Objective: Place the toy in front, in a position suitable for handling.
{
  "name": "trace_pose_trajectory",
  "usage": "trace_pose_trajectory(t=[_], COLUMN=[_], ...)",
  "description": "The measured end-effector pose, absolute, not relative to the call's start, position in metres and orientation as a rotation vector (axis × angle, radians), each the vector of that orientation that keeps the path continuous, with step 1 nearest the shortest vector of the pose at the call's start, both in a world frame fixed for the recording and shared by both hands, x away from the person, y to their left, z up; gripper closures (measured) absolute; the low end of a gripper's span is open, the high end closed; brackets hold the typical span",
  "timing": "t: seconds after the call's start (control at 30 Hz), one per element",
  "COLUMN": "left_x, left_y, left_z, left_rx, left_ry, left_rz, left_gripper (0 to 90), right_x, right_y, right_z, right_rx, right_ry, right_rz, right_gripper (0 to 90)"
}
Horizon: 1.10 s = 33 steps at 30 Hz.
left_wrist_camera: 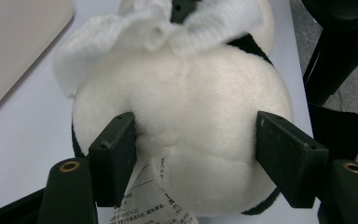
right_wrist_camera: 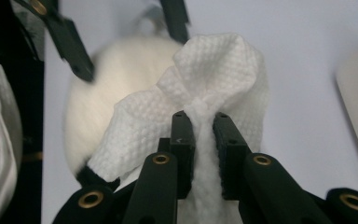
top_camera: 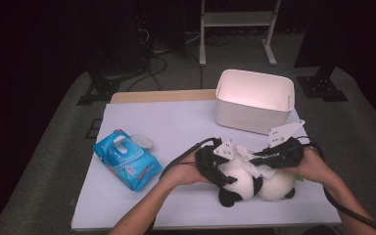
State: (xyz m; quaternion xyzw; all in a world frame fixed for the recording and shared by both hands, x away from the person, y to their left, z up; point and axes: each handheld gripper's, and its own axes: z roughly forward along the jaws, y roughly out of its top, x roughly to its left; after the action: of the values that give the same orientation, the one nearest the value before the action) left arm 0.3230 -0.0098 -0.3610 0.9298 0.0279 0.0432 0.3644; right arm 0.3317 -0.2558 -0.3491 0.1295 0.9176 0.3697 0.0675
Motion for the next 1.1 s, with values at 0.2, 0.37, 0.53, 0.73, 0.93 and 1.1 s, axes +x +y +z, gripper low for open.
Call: trace_pose_trajectory(t=[0.2, 0.37, 0.53, 0.73, 0.93, 1.1], left_x=[0.325, 0.325, 0.322, 0.321, 0.323, 0.316], left_y=[-0.009, -0.006, -0.011, -0.013, -0.013, -0.016], left_z=[-0.357, -0.350, -0.341, -0.337, -0.344, -0.346], left_rx=[2.402, 2.394, 2.392, 2.408, 2.424, 2.441], left_ry=[0.066, 0.070, 0.048, 0.051, 0.069, 0.030], left_rz=[0.087, 0.046, 0.053, 0.059, 0.004, 0.024], left_gripper=[29.2, 25.5, 25.3, 22.2, 19.9, 23.7], right_x=[0.333, 0.321, 0.303, 0.291, 0.283, 0.281], right_y=[-0.268, -0.264, -0.264, -0.266, -0.265, -0.264], right_z=[-0.360, -0.361, -0.361, -0.361, -0.362, -0.357], right_rx=[0.465, 0.434, 0.414, 0.389, 0.379, 0.344], right_ry=[2.775, 2.759, 2.736, 2.728, 2.727, 2.732], right_rz=[1.158, 1.141, 1.138, 1.148, 1.167, 1.150], right_gripper=[80.0, 80.4, 80.4, 80.4, 80.4, 80.1])
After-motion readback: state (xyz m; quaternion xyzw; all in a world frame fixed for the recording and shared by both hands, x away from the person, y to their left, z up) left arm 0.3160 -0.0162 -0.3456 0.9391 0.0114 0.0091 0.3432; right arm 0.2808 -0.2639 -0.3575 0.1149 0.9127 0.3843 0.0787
